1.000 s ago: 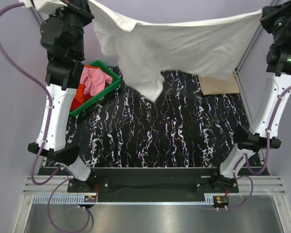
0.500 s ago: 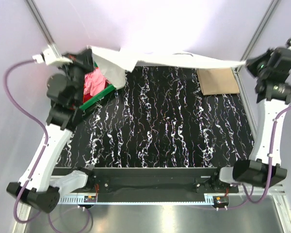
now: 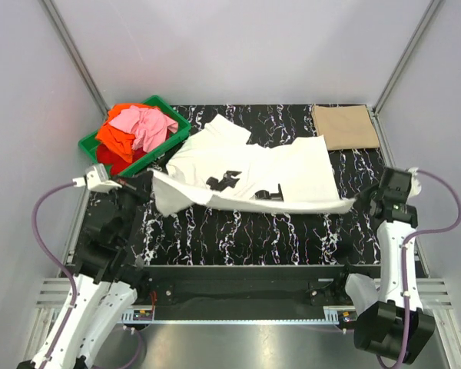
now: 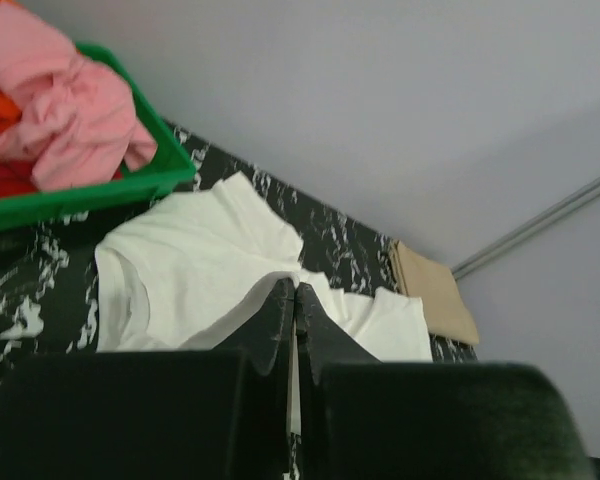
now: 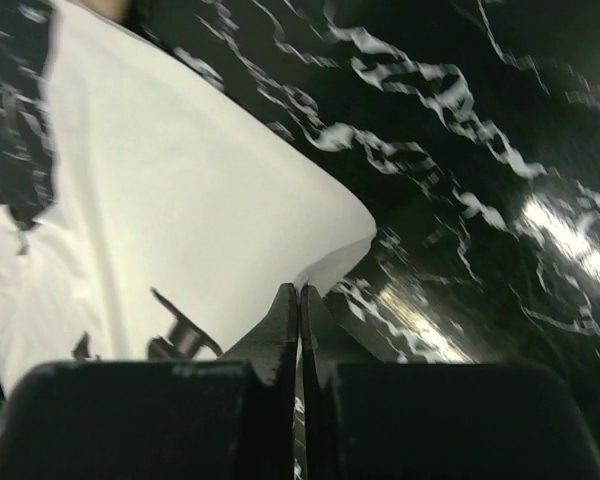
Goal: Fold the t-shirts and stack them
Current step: Flatten the tshirt out
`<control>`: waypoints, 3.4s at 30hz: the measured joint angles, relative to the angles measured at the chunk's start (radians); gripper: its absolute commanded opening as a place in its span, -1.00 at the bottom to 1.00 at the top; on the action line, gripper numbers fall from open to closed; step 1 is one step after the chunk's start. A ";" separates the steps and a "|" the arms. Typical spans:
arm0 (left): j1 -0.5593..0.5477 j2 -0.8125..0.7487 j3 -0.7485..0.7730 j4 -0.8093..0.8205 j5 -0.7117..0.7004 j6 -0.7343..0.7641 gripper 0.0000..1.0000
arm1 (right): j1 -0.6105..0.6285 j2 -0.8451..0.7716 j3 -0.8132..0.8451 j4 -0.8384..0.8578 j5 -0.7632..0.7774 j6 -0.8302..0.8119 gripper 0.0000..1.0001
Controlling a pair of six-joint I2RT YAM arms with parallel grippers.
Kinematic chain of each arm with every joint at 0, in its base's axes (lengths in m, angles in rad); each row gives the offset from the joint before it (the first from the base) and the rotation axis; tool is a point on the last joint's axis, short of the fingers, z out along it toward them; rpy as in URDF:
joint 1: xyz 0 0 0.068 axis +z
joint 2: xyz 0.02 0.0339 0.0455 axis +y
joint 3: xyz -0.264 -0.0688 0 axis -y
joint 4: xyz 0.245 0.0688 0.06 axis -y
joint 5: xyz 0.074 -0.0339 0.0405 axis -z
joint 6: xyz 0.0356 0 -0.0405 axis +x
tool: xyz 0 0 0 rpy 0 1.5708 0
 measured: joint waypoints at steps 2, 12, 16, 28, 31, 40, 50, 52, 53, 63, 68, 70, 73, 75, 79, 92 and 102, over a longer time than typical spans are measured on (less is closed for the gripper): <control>0.000 -0.040 -0.066 -0.049 0.014 -0.032 -1.00 | 0.000 -0.002 -0.060 -0.044 0.004 0.022 -1.00; 0.000 -0.125 -0.213 -0.301 0.068 -0.161 -1.00 | -0.001 -0.062 -0.171 -0.161 -0.084 0.093 -1.00; 0.000 -0.110 -0.212 -0.333 0.064 -0.189 -1.00 | 0.000 -0.059 -0.178 -0.169 -0.080 0.112 -1.00; 0.000 -0.063 -0.211 -0.417 0.072 -0.259 -1.00 | 0.000 -0.257 -0.121 -0.303 0.011 0.160 -1.00; 0.000 -0.064 -0.211 -0.435 0.081 -0.270 -1.00 | 0.000 -0.351 -0.056 -0.375 0.040 0.178 -1.00; 0.000 -0.054 -0.100 -0.513 0.073 -0.254 -1.00 | -0.001 -0.334 0.075 -0.462 0.046 0.149 -1.00; 0.000 0.299 0.750 -0.455 0.013 -0.053 -1.00 | -0.001 -0.049 0.710 -0.349 -0.066 0.032 -1.00; 0.000 0.368 0.903 -0.435 0.013 -0.013 -1.00 | -0.001 0.010 0.821 -0.317 -0.086 0.010 -1.00; 0.000 0.404 0.979 -0.423 0.013 0.007 -1.00 | -0.001 0.039 0.869 -0.307 -0.098 -0.001 -1.00; 0.000 0.695 1.372 -0.351 0.011 0.151 -1.00 | 0.000 0.340 1.216 -0.300 -0.192 -0.086 -1.00; -0.001 0.884 1.482 -0.317 -0.016 0.194 -1.00 | 0.000 0.503 1.316 -0.282 -0.198 -0.087 -1.00; -0.006 0.992 1.575 -0.311 -0.008 0.194 -1.00 | -0.001 0.601 1.418 -0.280 -0.221 -0.075 -1.00; -0.017 1.140 1.715 -0.360 0.020 0.186 -1.00 | -0.005 0.732 1.610 -0.345 -0.255 -0.062 -1.00; -0.036 1.146 1.662 -0.344 0.012 0.194 -1.00 | -0.006 0.750 1.637 -0.343 -0.254 -0.062 -1.00; -0.037 1.051 1.465 -0.365 0.039 0.166 -1.00 | -0.019 0.673 1.556 -0.356 -0.266 -0.061 -1.00; -0.091 0.832 1.580 -0.198 0.004 0.180 -1.00 | -0.027 0.484 1.516 -0.287 -0.259 0.003 -1.00; -0.092 0.951 1.665 -0.194 -0.024 0.231 -1.00 | -0.027 0.591 1.532 -0.264 -0.239 0.004 -1.00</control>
